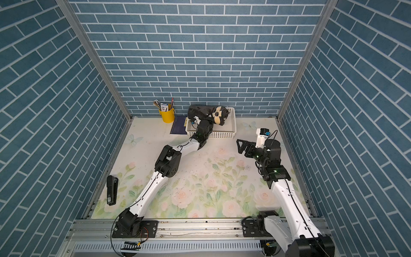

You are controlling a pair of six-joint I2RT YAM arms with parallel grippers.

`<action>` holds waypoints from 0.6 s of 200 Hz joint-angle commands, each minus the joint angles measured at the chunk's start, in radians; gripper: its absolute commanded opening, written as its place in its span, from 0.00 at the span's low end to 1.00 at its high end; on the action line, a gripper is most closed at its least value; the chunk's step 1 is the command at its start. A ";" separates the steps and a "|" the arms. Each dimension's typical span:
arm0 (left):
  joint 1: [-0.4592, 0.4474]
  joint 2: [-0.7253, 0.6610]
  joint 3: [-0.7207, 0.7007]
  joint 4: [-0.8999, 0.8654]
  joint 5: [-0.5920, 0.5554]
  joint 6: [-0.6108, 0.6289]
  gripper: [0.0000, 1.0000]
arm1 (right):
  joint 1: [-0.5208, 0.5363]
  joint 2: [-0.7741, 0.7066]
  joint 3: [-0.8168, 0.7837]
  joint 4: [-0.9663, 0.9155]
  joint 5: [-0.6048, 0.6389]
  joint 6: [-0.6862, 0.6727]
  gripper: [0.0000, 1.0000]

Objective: Roll up the pillowcase
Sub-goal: Place the pillowcase in the bin.

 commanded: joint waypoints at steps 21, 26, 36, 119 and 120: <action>-0.009 -0.005 0.019 0.020 -0.019 -0.019 0.90 | 0.004 0.016 0.003 -0.001 0.001 -0.032 1.00; -0.008 -0.010 0.018 0.002 -0.018 -0.017 0.96 | 0.004 0.017 0.005 -0.001 0.002 -0.032 1.00; -0.008 -0.028 0.004 -0.007 -0.021 -0.002 1.00 | 0.004 0.021 0.005 0.001 -0.001 -0.032 1.00; -0.032 -0.178 -0.155 0.054 0.000 -0.010 1.00 | 0.004 0.022 0.011 0.004 0.025 -0.055 1.00; -0.033 -0.181 -0.158 0.054 0.001 -0.008 1.00 | 0.003 0.021 0.011 0.005 0.026 -0.055 1.00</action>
